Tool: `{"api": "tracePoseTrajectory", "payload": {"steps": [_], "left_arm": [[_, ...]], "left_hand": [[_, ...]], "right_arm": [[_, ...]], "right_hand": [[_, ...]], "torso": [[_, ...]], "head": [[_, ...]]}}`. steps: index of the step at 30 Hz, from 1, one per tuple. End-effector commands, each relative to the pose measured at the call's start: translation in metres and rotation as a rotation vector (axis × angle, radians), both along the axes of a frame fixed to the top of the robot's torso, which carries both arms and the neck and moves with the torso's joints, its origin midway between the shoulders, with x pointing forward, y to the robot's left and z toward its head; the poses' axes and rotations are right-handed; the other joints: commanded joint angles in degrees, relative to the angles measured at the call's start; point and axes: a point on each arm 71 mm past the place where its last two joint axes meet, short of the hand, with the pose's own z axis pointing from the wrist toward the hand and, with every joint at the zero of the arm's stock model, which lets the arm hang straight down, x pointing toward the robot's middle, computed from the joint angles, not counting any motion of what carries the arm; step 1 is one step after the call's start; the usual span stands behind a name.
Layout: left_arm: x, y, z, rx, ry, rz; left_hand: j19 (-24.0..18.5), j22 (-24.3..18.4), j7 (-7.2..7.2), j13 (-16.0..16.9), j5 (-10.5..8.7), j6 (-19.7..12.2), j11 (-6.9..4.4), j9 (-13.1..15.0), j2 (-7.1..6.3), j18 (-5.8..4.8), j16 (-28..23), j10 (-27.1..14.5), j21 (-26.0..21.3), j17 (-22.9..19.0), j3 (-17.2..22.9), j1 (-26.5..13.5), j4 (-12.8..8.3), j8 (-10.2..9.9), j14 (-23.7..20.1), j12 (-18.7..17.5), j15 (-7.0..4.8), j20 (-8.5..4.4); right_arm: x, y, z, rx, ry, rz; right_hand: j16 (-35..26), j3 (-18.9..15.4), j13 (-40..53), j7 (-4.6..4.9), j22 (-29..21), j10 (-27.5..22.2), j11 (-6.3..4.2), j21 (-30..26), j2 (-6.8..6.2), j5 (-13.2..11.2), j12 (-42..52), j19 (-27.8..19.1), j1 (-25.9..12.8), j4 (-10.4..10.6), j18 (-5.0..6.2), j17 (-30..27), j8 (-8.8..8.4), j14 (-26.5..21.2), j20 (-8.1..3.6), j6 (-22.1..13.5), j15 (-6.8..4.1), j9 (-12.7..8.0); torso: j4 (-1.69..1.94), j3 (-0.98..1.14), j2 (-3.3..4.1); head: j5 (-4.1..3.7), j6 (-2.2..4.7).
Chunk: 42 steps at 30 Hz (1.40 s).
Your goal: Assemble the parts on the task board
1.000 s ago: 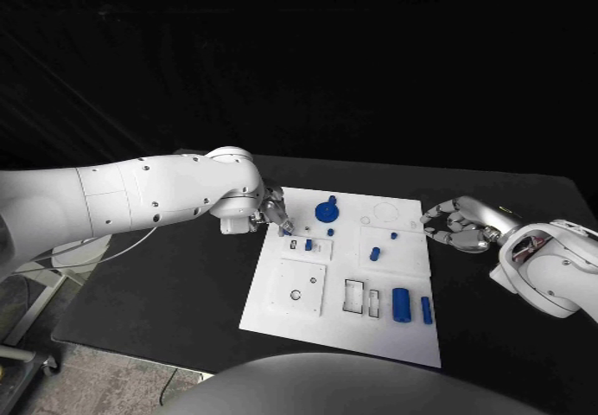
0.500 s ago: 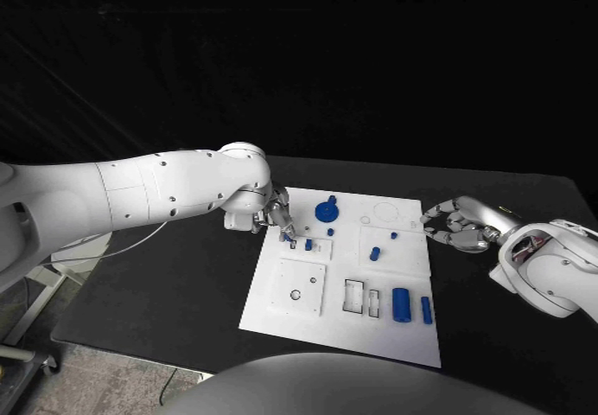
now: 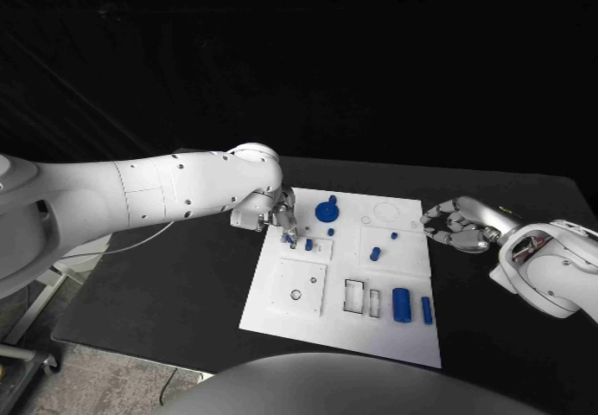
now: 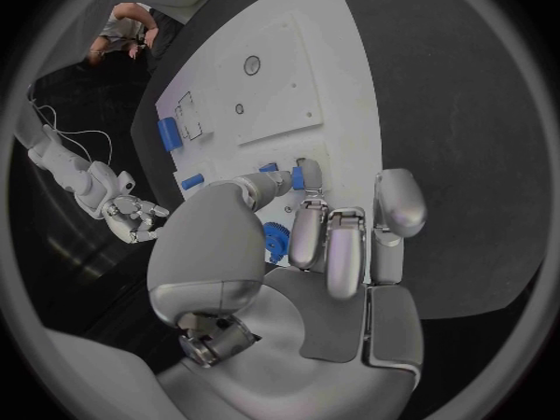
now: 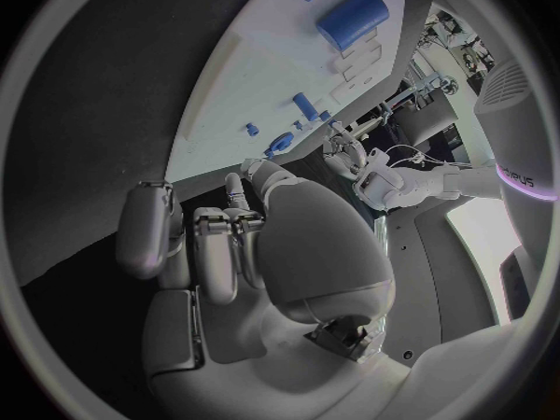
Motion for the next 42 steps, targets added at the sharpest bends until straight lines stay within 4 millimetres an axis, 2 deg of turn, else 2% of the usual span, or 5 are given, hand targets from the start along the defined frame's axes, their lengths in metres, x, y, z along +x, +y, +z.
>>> {"api": "tracePoseTrajectory", "payload": {"steps": [1, 21, 42], "left_arm": [[0.0, -0.001, 0.0, 0.038, -0.004, -0.031], [-0.001, -0.01, -0.004, 0.041, -0.01, -0.048], [-0.003, -0.012, -0.011, 0.047, 0.003, -0.052]], "left_hand": [[-0.52, 7.8, -0.09, 4.88, -0.17, 0.01, 0.05, 0.08, 0.67, -0.36, -0.31, -0.31, -0.2, 9.63, 1.32, 0.12, -1.72, -0.17, 1.65, -0.24, 0.14, -0.06], [-0.61, 7.77, 0.0, 4.79, -0.41, -0.16, 0.11, 0.03, 1.06, -0.34, -0.4, -0.43, -0.36, 9.42, 1.4, -0.05, -2.21, -0.43, 1.48, -0.34, 0.18, -0.02], [-0.66, 7.75, 0.05, 4.76, -0.49, -0.25, 0.15, 0.01, 1.23, -0.32, -0.44, -0.47, -0.44, 9.33, 1.38, -0.19, -2.39, -0.54, 1.41, -0.38, 0.21, 0.0]], "right_arm": [[-0.001, 0.001, -0.001, -0.007, 0.011, 0.007], [0.0, 0.002, -0.002, -0.012, 0.02, 0.007], [-0.001, 0.001, -0.002, -0.016, 0.025, 0.006]], "right_hand": [[-0.36, 0.38, 14.97, 0.01, 9.11, 6.11, 0.46, -0.18, -0.07, 0.23, -0.3, -0.19, 0.25, 0.04, 0.13, 14.6, 0.2, 5.67, 0.0, 0.43, 0.26, -0.05], [-0.36, 0.38, 14.97, 0.01, 9.11, 6.11, 0.46, -0.18, -0.07, 0.23, -0.3, -0.19, 0.25, 0.04, 0.13, 14.6, 0.2, 5.67, 0.0, 0.43, 0.26, -0.05], [-0.42, 0.43, 14.97, 0.05, 9.07, 6.11, 0.51, -0.31, -0.16, 0.22, -0.3, -0.27, 0.15, 0.04, 0.15, 14.56, 0.18, 5.64, 0.01, 0.42, 0.29, -0.08]], "torso": [[0.01, 0.03, -0.02], [0.03, 0.01, -0.09], [0.01, 0.03, -0.06]], "head": [[0.07, -0.01], [0.42, -0.01], [0.19, -0.01]]}}
